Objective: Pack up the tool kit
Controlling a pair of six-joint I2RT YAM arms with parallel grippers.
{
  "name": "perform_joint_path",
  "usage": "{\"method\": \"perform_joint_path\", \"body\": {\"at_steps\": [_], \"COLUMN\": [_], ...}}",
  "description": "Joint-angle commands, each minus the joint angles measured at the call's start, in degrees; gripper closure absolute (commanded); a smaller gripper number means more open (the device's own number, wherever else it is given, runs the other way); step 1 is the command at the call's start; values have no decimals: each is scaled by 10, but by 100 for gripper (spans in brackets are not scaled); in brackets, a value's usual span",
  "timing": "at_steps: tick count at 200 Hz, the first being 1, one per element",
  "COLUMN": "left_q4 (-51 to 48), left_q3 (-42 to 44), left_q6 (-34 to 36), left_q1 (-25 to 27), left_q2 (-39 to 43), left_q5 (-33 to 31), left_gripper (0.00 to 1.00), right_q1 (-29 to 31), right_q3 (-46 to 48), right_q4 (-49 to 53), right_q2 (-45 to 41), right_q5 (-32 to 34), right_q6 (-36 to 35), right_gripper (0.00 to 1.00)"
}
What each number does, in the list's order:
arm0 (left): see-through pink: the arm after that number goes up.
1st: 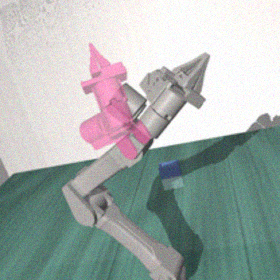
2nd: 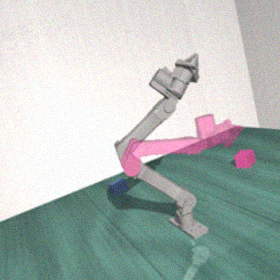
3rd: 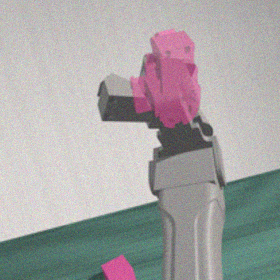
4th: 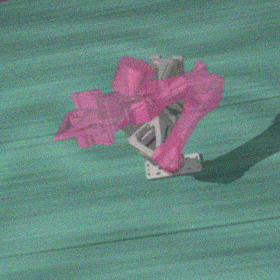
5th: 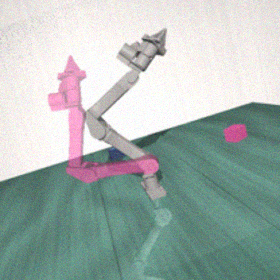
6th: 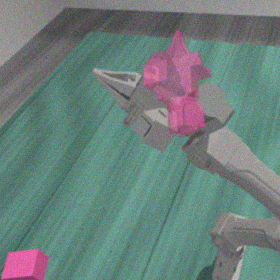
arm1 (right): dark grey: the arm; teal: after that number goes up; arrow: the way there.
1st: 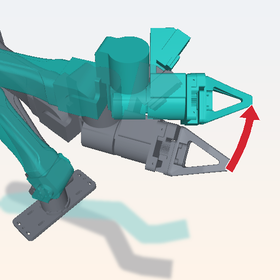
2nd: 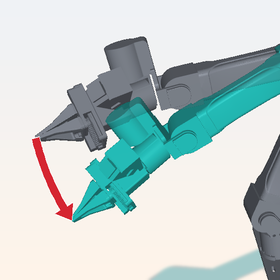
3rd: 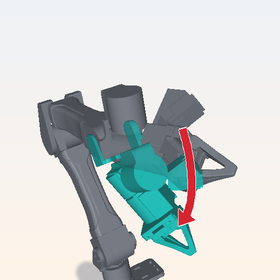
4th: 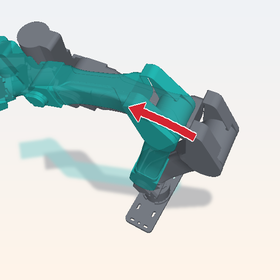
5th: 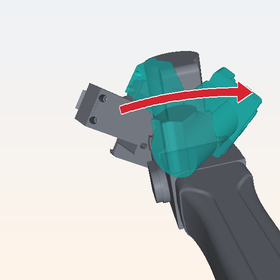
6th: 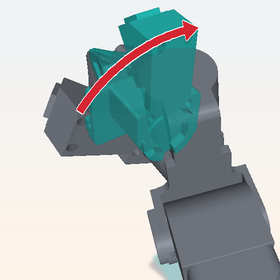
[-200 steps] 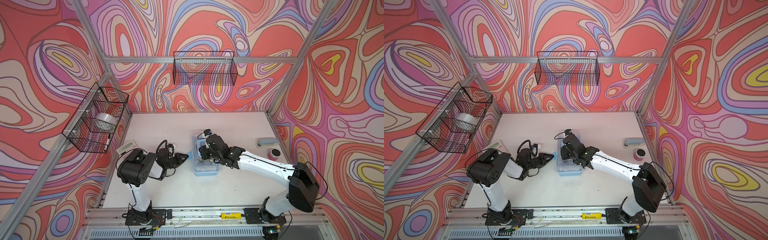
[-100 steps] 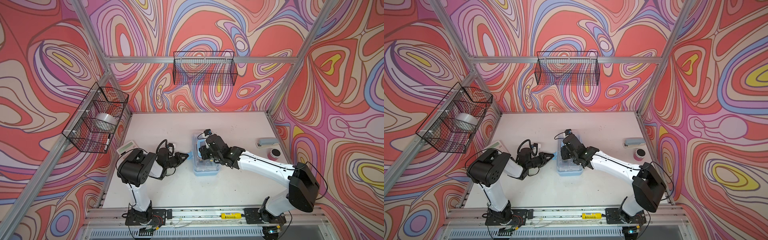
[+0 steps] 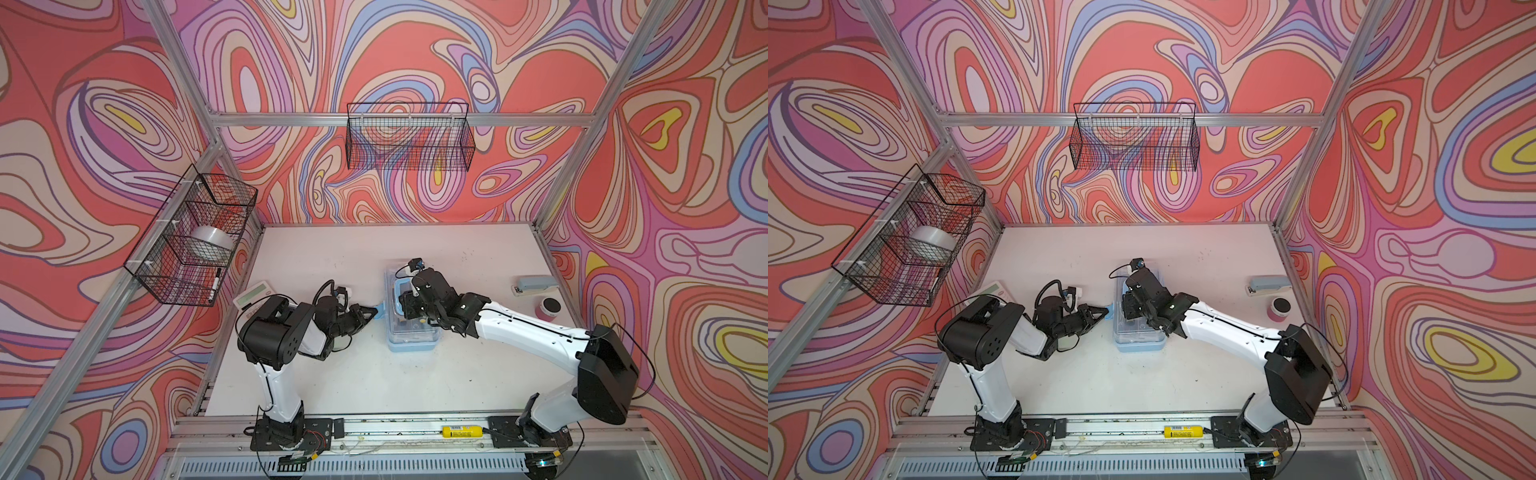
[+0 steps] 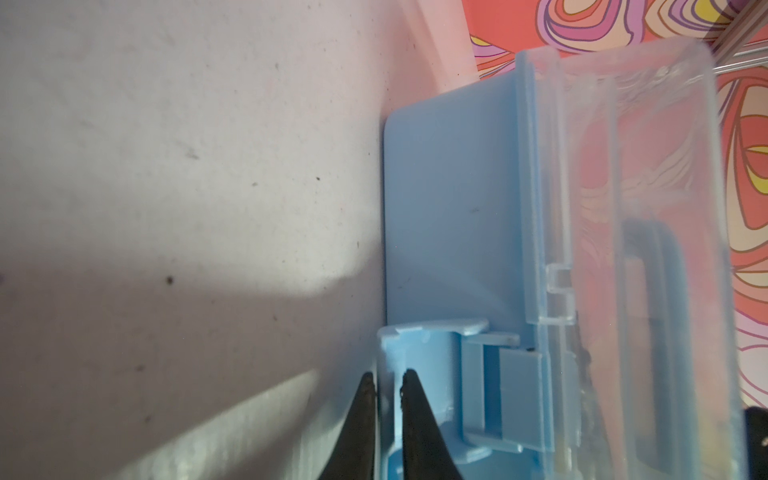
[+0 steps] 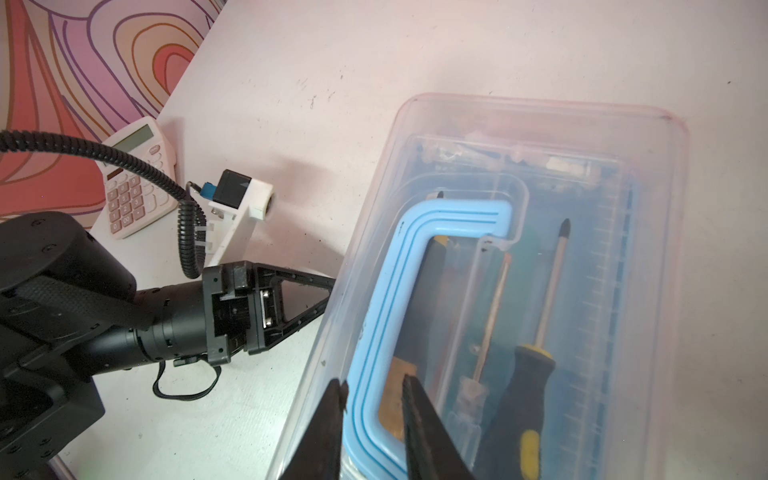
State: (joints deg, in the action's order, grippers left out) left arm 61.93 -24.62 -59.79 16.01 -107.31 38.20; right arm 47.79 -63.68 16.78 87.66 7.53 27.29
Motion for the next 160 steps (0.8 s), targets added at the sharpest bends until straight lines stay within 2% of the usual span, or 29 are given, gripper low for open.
{"method": "perform_joint_path", "body": {"at_steps": [1,66,160], "left_q4": [6,-34,-236], "left_q3": [1,-3,-31], "left_q6": [6,13,85], "left_q1": [-1,-2,-1], "left_q2": [23,53,184], "left_q5": [6,2,-20], "left_gripper": [88,90,92], "right_q1": [-5,-9,-15], "right_q3": [0,6,13], "right_q4": [5,7,3], "right_q2": [5,-1,-6], "right_q5": [11,14,16], "right_q6": [0,0,0], "right_gripper": [74,74,74]}}
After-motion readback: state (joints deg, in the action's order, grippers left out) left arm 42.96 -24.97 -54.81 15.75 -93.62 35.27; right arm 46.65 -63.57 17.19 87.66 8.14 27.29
